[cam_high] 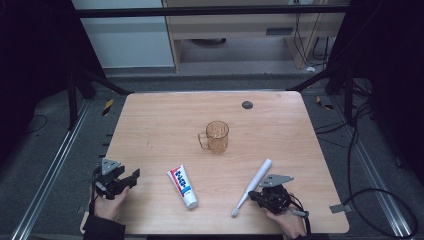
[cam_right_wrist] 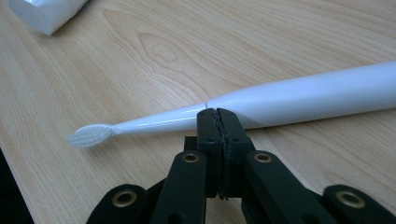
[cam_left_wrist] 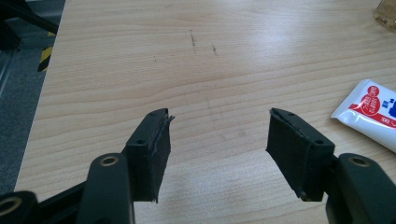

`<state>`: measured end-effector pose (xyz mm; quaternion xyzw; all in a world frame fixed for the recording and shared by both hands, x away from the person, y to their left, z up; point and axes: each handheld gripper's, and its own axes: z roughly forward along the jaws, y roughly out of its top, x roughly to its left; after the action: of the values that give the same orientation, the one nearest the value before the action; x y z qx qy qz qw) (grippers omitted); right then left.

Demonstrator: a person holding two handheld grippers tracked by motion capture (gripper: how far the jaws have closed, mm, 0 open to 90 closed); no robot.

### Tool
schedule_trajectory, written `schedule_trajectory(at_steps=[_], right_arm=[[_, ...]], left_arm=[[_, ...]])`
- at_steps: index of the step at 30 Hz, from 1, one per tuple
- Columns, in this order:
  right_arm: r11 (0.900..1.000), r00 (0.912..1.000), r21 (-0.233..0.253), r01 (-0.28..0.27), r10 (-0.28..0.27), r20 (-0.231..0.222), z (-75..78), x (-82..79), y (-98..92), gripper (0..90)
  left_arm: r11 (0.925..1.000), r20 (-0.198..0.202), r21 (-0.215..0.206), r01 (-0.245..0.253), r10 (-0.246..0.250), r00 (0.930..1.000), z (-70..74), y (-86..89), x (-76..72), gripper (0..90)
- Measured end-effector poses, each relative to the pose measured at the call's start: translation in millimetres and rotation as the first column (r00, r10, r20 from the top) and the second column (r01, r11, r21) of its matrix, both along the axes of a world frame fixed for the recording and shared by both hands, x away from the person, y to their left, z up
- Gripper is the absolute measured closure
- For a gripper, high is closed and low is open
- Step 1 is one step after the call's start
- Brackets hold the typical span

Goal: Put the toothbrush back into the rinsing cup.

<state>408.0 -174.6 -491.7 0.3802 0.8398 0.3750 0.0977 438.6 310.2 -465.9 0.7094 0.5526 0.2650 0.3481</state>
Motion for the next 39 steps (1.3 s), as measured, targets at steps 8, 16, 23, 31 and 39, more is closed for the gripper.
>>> schedule_trajectory(at_steps=[8,16,23,31,39], right_arm=[[1.0,0.9999,-0.003,-0.009,0.009,-0.006,-1.7,1.6,5.2,88.2],[1.0,0.9998,0.015,-0.014,0.014,0.012,2.0,1.1,3.8,86.8],[0.997,0.9961,0.059,0.052,-0.056,0.068,14.0,4.3,-9.8,87.2],[0.987,0.98,0.076,0.145,-0.154,0.127,26.4,19.2,-26.7,89.7],[0.971,0.9645,0.082,0.225,-0.234,0.122,29.0,40.4,-44.5,89.9]], left_arm=[[0.9999,-0.003,0.008,0.007,-0.007,1.0,-0.7,-1.8,0.6,38.1],[0.9999,-0.003,0.01,0.006,-0.006,1.0,-0.9,-0.9,0.8,37.7],[0.9999,-0.004,0.014,0.007,-0.007,1.0,-1.5,-1.4,1.4,37.4],[0.9998,-0.008,0.019,0.008,-0.008,0.9999,-2.3,-1.7,2.2,37.3],[0.9997,-0.008,0.023,0.01,-0.009,0.9999,-2.7,-2.7,2.9,37.1]])
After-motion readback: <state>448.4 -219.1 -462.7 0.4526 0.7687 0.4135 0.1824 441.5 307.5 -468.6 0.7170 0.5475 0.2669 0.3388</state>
